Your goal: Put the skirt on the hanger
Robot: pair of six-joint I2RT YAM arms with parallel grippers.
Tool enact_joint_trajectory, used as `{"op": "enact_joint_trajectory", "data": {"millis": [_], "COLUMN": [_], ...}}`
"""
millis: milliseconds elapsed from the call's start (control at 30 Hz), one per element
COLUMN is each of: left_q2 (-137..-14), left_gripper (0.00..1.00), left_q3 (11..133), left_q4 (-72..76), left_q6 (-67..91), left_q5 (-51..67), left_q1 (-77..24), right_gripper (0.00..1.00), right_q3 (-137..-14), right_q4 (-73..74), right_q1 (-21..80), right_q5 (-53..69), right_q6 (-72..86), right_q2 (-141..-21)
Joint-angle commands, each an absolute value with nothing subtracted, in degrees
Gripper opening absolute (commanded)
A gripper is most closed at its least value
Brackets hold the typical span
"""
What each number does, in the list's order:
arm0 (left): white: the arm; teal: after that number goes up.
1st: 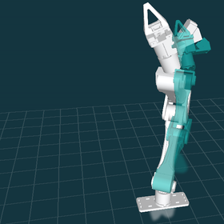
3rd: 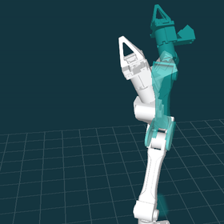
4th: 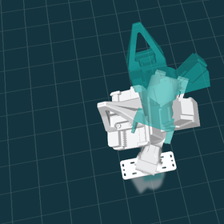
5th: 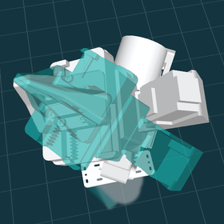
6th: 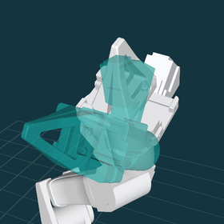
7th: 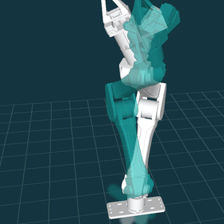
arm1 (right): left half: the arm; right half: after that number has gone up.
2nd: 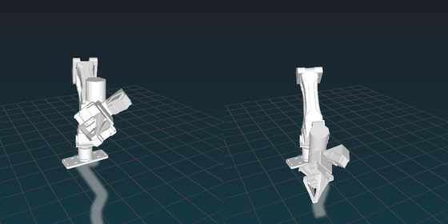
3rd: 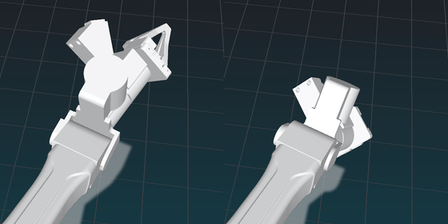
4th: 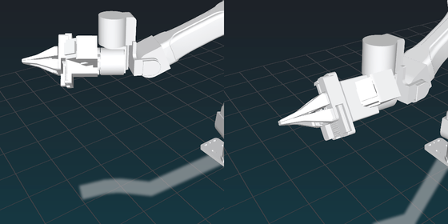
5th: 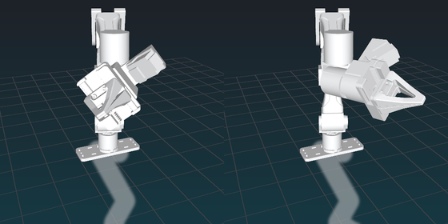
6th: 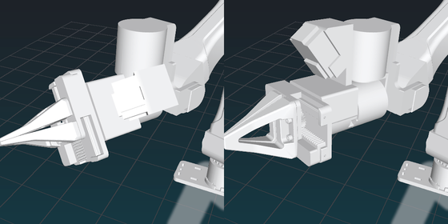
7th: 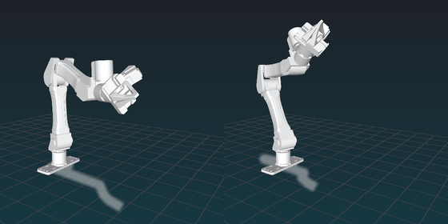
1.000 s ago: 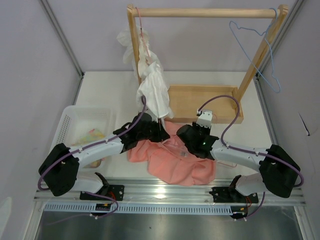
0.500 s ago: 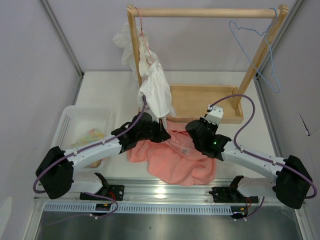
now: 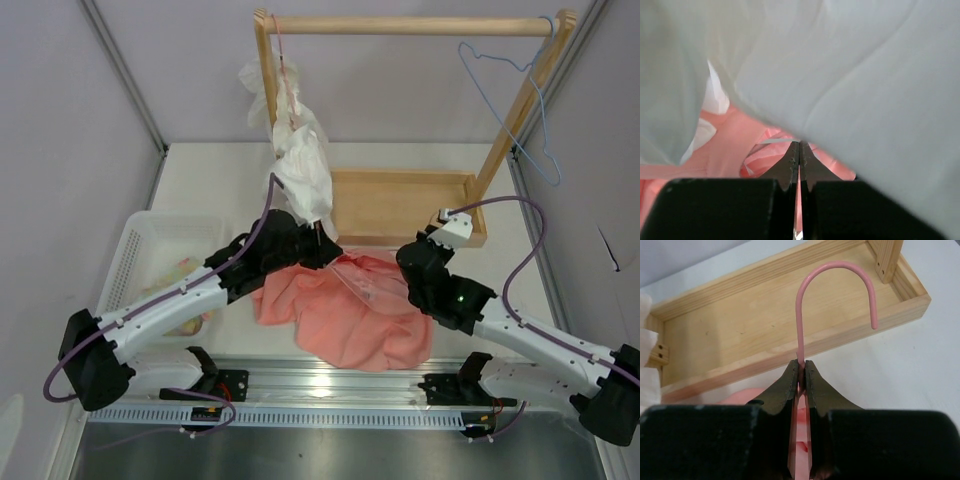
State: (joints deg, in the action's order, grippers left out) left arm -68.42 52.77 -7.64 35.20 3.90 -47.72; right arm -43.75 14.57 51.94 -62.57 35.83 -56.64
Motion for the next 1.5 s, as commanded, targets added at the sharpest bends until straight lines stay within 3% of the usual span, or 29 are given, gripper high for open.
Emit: {"op": "enact_joint_trajectory", "data": {"millis": [0,367,900,1467], "left_q2": [-65.7,-66.6,-72.5,-71.5], "left_gripper": [0.00,0.00,0.00,0.00], "left_q3": [59.0,66.9,71.8,91.3], "left_q4": [-11.0,-19.8,-20.8,-28.1], "left_q6": [33.0,29.7,24.7,24.0], "left_q5": [0.4,-5.9,0.3,-9.3], "left_q1": [-48.7,-50.1,-54.6,-60.9], "right_gripper": [0.00,0.00,0.00,0.00], "right_q3": [-46.1,-50.2,-54.1,-69.5], "right_q4": [12.2,13.2,8.0,12.3], "right_q1": [52.9,53.3,52.1,50.5], "right_q5": [-64.3,-64.5,-62.1,-57.4], "right_q6": [35.9,32.7,28.8,23.7], "right_q2": [-54.1,-48.0,-49.7,-46.9]}}
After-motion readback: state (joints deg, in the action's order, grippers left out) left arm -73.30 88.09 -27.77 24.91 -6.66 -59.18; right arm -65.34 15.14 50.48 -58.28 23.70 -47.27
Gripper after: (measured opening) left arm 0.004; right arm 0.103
